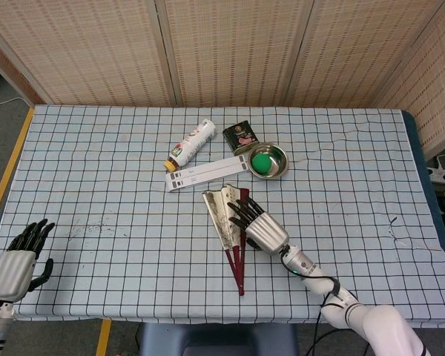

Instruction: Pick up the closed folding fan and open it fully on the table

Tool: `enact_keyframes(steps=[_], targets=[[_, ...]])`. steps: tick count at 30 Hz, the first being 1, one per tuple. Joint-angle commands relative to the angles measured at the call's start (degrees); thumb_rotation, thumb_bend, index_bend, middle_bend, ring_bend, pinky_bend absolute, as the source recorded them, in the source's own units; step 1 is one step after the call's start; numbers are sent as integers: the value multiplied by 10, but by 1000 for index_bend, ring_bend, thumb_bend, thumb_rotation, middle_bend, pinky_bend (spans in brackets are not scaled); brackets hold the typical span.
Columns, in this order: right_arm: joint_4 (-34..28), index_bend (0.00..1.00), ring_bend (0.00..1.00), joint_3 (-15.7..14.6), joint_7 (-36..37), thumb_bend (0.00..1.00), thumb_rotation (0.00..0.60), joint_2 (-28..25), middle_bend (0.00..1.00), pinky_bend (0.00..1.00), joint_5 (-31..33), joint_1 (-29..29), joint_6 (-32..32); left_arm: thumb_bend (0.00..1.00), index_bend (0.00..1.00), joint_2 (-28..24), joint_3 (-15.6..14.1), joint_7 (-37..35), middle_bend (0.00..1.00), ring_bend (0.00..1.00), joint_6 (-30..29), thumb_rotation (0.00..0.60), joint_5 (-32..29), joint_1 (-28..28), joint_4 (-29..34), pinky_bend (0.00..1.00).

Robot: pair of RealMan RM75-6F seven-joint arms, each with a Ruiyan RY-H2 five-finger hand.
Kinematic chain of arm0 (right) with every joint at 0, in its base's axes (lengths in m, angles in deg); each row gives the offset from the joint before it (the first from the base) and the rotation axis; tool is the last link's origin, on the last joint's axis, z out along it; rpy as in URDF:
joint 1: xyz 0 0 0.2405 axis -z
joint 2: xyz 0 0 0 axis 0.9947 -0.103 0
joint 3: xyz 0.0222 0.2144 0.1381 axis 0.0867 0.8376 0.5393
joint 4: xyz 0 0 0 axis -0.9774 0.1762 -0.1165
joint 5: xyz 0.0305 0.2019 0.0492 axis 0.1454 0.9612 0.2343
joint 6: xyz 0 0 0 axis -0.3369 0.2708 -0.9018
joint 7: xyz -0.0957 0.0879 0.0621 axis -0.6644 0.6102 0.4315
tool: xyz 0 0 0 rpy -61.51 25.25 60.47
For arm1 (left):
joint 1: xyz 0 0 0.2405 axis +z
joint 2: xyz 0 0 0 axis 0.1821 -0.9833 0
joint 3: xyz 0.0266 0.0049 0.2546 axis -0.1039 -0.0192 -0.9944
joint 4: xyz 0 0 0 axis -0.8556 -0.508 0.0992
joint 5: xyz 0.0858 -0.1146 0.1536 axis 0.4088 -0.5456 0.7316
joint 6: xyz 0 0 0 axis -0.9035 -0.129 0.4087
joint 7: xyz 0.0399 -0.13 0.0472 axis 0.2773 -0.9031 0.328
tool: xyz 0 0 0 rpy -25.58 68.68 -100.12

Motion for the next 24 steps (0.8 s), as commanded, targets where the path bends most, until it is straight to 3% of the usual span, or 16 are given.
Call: enact_keyframes(steps=[1,16,21,24], targets=[[-3,375,0,-5,-3,175,600,-3,0,0,0,6,-6,531,0,0,0,1,0,0,1,600,0,-1,0,176],[36,406,0,15,-6,180,600,35,0,0,21,-11,-35,531,0,2,1,5,0,0,8,600,-5,-4,-2,177],[52,463,0,15,-9,313,600,49,0,0,25,-17,-54,531,0,2,1,4,0,0,7,600,-6,-3,-2,177],[61,508,0,19,0,460,600,60,9,10,26,-21,-48,531,0,1,0,4,0,0,7,600,-5,-3,0,177]])
